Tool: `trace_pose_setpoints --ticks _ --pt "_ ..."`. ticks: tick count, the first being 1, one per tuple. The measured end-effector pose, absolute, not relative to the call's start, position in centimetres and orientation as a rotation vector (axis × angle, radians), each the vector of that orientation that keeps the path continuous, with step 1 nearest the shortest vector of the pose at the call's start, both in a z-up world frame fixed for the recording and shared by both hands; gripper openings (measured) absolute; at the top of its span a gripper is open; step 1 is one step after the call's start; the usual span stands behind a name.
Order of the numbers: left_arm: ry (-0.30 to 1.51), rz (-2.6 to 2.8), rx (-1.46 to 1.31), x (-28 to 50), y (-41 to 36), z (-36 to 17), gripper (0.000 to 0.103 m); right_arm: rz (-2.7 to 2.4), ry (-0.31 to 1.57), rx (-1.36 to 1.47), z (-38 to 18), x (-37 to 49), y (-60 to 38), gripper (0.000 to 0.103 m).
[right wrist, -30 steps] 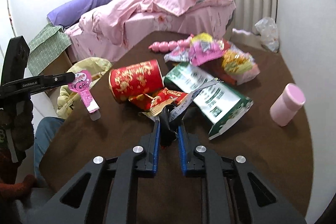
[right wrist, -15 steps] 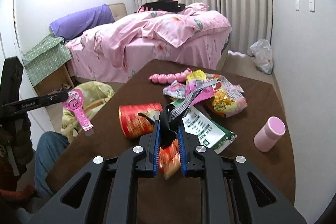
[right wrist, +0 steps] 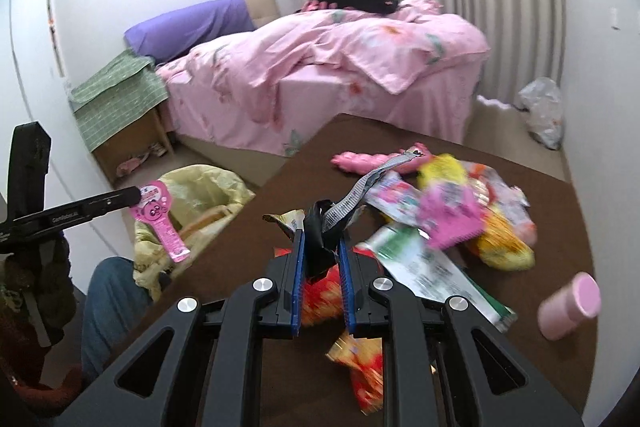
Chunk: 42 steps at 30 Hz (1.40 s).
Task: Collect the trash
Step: 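Carry both items over the yellow bag and open both grippers, then move both grippers back from the bag to the table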
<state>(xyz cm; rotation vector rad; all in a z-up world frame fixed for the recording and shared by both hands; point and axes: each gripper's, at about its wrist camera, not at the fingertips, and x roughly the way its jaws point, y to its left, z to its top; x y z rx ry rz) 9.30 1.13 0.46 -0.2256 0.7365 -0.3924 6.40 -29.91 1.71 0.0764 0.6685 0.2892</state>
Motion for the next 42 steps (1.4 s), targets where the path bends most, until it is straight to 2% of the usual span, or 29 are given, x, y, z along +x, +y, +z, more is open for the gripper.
trace_pose_setpoints --ticks 5,10,18,29,31,33,35,42 --pt "0.663 -0.248 -0.183 10.4 4.8 2.2 0.014 0.394 0.662 0.047 2.7 9.6 -25.6 0.016" --pt "0.633 -0.151 -0.175 11.8 8.0 2.5 0.014 0.528 0.736 0.103 1.9 14.8 -20.5 0.016" --pt "0.706 -0.108 -0.215 14.5 10.6 -1.9 0.014 0.623 0.859 0.085 -1.8 19.5 -13.5 0.016" --pt "0.827 -0.136 -0.28 15.5 11.5 -7.2 0.014 0.629 0.944 -0.031 -5.9 21.1 -8.9 0.016" --pt "0.818 -0.143 -0.31 15.4 11.9 -7.1 0.019 0.62 0.947 -0.038 -6.2 21.1 -8.7 0.017" --pt "0.812 -0.141 -0.339 15.3 12.4 -6.7 0.037 0.618 0.949 -0.031 -6.3 21.2 -8.8 0.021" --pt "0.791 -0.125 -0.344 15.0 12.8 -6.1 0.038 0.632 0.939 -0.022 -6.3 21.2 -8.9 0.038" --pt "0.737 -0.06 -0.362 14.1 13.9 -3.7 0.04 0.615 0.897 -0.03 -5.3 20.4 -9.5 0.039"
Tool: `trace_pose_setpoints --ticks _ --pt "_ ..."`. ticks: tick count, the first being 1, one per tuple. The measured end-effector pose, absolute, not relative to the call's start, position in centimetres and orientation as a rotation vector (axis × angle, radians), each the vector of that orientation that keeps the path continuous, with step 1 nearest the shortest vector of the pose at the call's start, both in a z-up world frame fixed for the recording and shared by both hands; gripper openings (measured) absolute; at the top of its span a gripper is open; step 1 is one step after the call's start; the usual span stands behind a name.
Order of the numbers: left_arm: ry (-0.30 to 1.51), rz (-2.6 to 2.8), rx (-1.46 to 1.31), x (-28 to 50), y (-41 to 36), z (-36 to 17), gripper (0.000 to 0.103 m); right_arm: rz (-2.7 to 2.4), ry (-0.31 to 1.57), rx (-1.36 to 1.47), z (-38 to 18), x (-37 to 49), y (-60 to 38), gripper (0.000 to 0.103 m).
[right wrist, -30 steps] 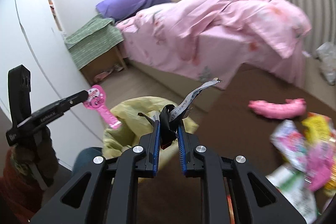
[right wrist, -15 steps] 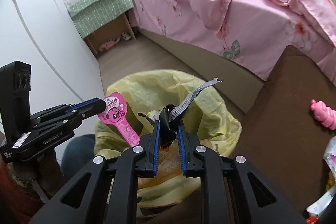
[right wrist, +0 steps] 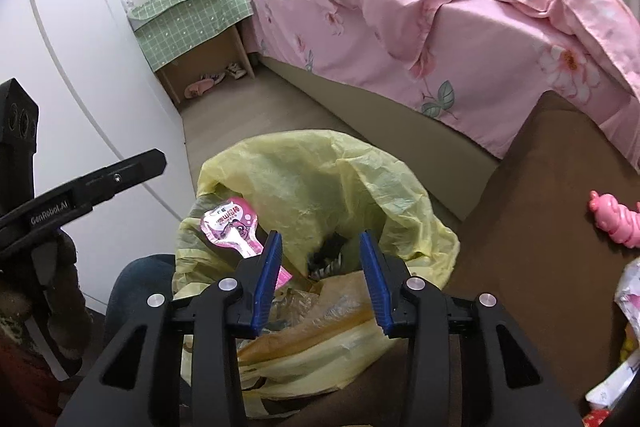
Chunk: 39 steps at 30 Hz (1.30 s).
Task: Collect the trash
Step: 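Move both grippers back from the bag to the table, then grasp the red paper cup with the left gripper while the right grasps the red-gold snack packet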
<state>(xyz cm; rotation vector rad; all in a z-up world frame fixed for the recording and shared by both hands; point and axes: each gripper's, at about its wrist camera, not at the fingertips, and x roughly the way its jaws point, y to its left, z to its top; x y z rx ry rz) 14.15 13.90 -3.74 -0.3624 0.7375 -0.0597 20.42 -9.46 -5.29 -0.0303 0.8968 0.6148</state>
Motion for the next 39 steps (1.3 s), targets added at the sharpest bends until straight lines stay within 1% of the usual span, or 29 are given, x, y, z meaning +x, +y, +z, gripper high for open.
trace_pose_setpoints --ticks 7,13,18,20,23,29,33,39 --pt "0.693 -0.045 -0.373 13.1 13.9 -2.2 0.04 0.54 0.823 -0.018 -2.7 18.5 -12.9 0.039" --pt "0.686 -0.109 -0.351 12.6 10.9 -1.8 0.04 0.447 0.756 0.016 -0.9 16.0 -18.2 0.04" --pt "0.702 -0.216 -0.313 12.3 6.4 -2.0 0.04 0.361 0.704 0.059 -0.2 13.5 -23.5 0.05" --pt "0.715 -0.277 -0.29 12.1 4.1 -2.1 0.041 0.333 0.677 0.079 -0.2 12.4 -25.7 0.06" --pt "0.74 -0.355 -0.257 11.8 1.0 -2.3 0.041 0.304 0.655 0.089 -0.2 10.7 -28.7 0.066" --pt "0.759 -0.506 -0.187 10.7 -5.0 -2.7 0.042 0.228 0.677 0.083 -0.8 7.7 -33.6 0.066" --pt "0.763 -0.591 -0.162 10.1 -8.0 -2.5 0.046 0.136 0.668 0.076 -1.6 5.5 -36.4 0.066" --pt "0.778 -0.628 -0.116 9.4 -11.2 -2.7 0.046 0.086 0.74 0.072 -4.2 3.2 -38.3 0.066"
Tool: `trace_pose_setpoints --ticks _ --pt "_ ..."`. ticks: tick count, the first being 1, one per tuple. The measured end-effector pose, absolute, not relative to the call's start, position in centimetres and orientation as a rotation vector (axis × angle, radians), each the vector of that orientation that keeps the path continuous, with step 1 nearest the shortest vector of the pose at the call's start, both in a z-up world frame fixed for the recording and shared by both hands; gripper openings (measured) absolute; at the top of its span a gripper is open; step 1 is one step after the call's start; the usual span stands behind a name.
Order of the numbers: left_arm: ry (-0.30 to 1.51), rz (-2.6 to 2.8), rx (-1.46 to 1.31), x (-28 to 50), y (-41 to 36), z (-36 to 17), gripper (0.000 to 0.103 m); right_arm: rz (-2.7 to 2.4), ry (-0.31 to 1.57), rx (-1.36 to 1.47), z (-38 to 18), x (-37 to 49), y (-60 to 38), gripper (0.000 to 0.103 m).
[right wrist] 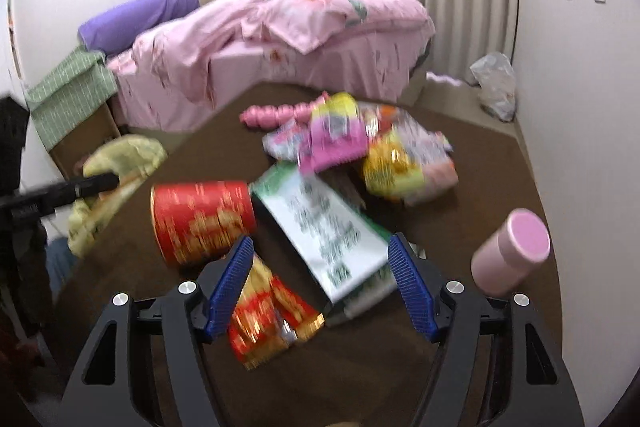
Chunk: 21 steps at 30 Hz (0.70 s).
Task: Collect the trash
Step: 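Grasp the red paper cup with the left gripper while the right grasps the red-gold snack packet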
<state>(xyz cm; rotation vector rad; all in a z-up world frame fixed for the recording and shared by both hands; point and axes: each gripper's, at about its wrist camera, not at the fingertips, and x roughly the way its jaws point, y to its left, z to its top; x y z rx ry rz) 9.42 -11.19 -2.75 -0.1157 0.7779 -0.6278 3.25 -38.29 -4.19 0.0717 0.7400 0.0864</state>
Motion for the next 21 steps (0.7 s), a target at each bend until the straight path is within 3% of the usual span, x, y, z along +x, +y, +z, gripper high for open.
trace_pose_setpoints --ticks 21 --pt "0.816 -0.632 -0.106 9.6 -11.9 -3.7 0.046 0.415 0.88 0.027 -9.9 4.9 -35.4 0.066"
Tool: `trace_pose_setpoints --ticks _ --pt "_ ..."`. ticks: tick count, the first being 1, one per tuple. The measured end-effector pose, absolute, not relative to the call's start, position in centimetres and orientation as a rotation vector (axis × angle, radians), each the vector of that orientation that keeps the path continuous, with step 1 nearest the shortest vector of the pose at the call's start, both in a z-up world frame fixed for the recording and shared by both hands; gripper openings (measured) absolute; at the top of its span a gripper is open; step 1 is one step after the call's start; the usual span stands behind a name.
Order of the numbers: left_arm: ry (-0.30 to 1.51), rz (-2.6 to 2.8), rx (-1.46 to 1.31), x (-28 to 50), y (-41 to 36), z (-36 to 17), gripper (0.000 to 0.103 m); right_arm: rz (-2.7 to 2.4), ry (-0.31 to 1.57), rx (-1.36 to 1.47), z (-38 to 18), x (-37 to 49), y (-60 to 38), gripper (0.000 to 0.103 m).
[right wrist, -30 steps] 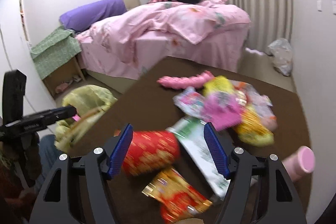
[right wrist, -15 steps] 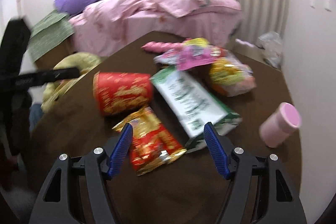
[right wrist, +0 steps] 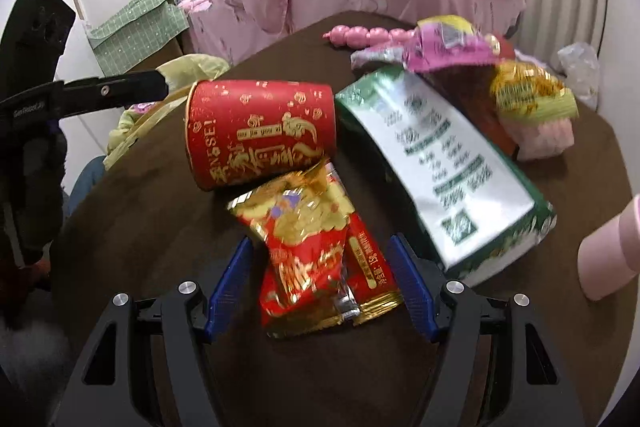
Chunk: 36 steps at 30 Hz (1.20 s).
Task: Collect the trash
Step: 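Grasp the red paper cup with the left gripper while the right grasps the red-gold snack packet, then lift the cup and packet and carry both over the yellow bag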
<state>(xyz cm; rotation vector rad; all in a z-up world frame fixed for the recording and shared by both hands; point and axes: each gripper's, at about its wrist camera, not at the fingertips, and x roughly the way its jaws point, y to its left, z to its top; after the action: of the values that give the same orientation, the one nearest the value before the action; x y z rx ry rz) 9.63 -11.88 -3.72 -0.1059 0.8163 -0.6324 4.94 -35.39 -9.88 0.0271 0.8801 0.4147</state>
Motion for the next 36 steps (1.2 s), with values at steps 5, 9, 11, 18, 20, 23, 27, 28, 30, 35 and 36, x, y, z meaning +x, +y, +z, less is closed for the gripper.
trace_pose_setpoints --ticks 5,9,11,18,20,23,27,28,30,35,36 --pt "0.811 -0.671 -0.107 9.6 -12.6 -3.6 0.046 0.425 0.878 0.086 -9.8 3.3 -36.0 0.046" --pt "0.797 -0.693 -0.077 9.7 -13.8 -3.2 0.047 0.399 0.887 0.151 -9.8 2.4 -37.1 0.038" --pt "0.782 -0.698 -0.045 9.8 -14.5 -2.9 0.047 0.375 0.885 0.155 -9.7 1.9 -37.3 0.036" --pt "0.783 -0.731 0.031 11.6 -16.8 -2.8 0.05 0.316 0.873 0.208 -9.4 0.2 -38.6 0.034" --pt "0.814 -0.753 0.033 12.0 -17.3 -3.3 0.051 0.297 0.871 0.224 -9.4 -0.2 -39.1 0.034" --pt "0.828 -0.748 0.068 11.6 -18.1 -4.1 0.052 0.267 0.865 0.244 -9.3 -0.6 -39.7 0.035" --pt "0.847 -0.753 0.075 11.1 -18.3 -4.9 0.054 0.239 0.856 0.26 -9.1 -0.7 -40.2 0.034" --pt "0.849 -0.757 0.078 11.0 -18.4 -4.9 0.054 0.234 0.852 0.26 -9.0 -0.8 -40.3 0.034" --pt "0.844 -0.765 0.098 10.6 -18.6 -4.8 0.055 0.233 0.85 0.257 -9.0 -0.8 -40.3 0.034" --pt "0.845 -0.773 0.125 10.0 -18.8 -4.8 0.055 0.232 0.846 0.242 -8.9 -0.9 -39.9 0.034" --pt "0.849 -0.775 0.12 9.9 -18.8 -4.8 0.055 0.232 0.847 0.24 -8.8 -0.9 -39.9 0.034"
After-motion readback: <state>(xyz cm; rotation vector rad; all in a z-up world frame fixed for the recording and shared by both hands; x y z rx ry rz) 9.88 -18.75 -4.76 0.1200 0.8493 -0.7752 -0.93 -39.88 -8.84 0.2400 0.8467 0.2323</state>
